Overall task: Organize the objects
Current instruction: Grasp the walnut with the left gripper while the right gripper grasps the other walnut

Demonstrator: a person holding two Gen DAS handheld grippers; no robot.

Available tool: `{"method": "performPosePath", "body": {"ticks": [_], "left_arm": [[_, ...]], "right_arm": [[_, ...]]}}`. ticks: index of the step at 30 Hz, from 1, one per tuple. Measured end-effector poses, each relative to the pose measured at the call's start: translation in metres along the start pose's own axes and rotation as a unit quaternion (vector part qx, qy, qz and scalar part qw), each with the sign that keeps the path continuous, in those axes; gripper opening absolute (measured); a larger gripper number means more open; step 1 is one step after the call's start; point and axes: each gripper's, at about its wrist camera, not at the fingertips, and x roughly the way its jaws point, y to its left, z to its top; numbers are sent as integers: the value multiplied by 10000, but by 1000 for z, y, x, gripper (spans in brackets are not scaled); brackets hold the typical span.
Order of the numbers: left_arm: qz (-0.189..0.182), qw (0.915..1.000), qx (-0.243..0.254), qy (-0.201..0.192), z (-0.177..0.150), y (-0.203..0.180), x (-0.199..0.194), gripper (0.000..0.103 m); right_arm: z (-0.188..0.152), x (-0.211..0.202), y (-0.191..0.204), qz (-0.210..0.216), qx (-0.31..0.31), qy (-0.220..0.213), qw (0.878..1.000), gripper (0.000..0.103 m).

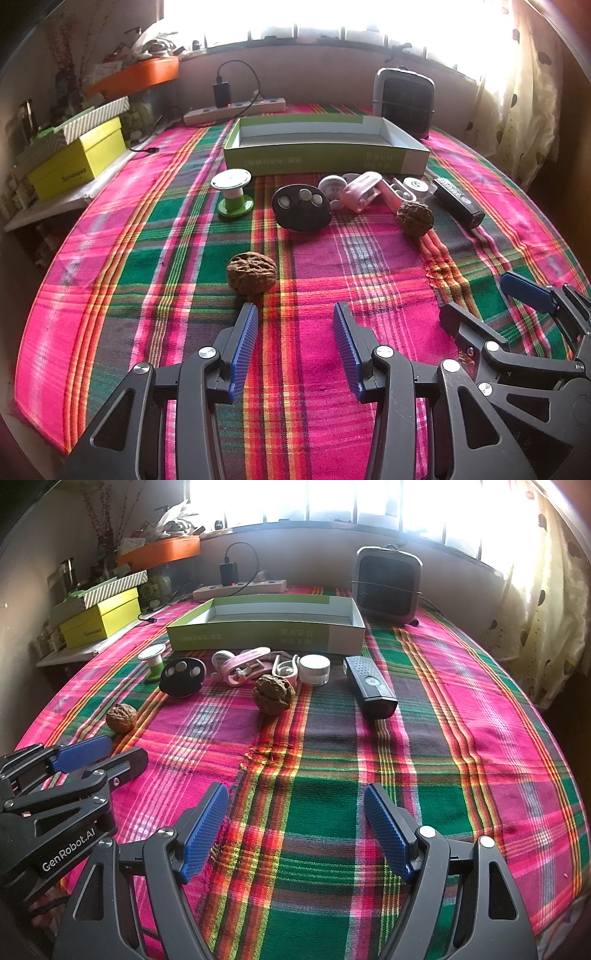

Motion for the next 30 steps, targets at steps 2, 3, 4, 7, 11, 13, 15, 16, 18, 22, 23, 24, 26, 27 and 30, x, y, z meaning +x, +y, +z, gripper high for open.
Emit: {"method": "performPosePath", "body": {"ticks": [2,3,4,7,11,13,15,16,18,22,23,24,26,27,30], "left_arm": [[-32,10000,7,8,0,0,0,40],[-59,10000,12,18,0,1,0,40],[-89,10000,27,31,-1,2,-2,40],[-128,9999,86,70,-3,5,-4,40],[-164,9996,224,101,-5,7,-8,40],[-127,9994,299,67,-7,10,-14,40],[-128,9993,338,34,-7,12,-17,40],[-153,9994,313,14,-7,15,-20,40],[-205,9996,203,-9,-5,22,-22,40],[-137,9999,9,-43,0,34,-23,40],[-132,9999,-26,-40,0,36,-22,40],[-128,9999,-63,-29,1,38,-21,40],[-141,9998,-117,37,3,40,-16,40],[-182,9997,-135,59,4,41,-14,40],[-285,9994,-143,166,8,41,-5,40]], "right_arm": [[0,0,0,14,-18,5,10000,76],[0,0,0,29,-32,15,10000,76],[0,-1,-1,49,-43,27,10000,76],[1,-1,-2,122,-92,60,9999,76],[3,0,-3,205,-189,112,9995,76],[5,2,-3,246,-218,148,9993,76],[8,4,-2,288,-259,203,9990,76],[9,5,-2,321,-282,227,9988,76],[13,7,-2,390,-292,252,9985,76],[21,10,-4,471,-257,267,9982,76],[23,10,-4,499,-245,274,9981,76],[25,11,-4,523,-233,271,9980,76],[29,13,-4,542,-212,292,9979,76],[31,15,-4,535,-213,323,9978,76],[38,20,-3,619,-231,378,9971,76]]}}
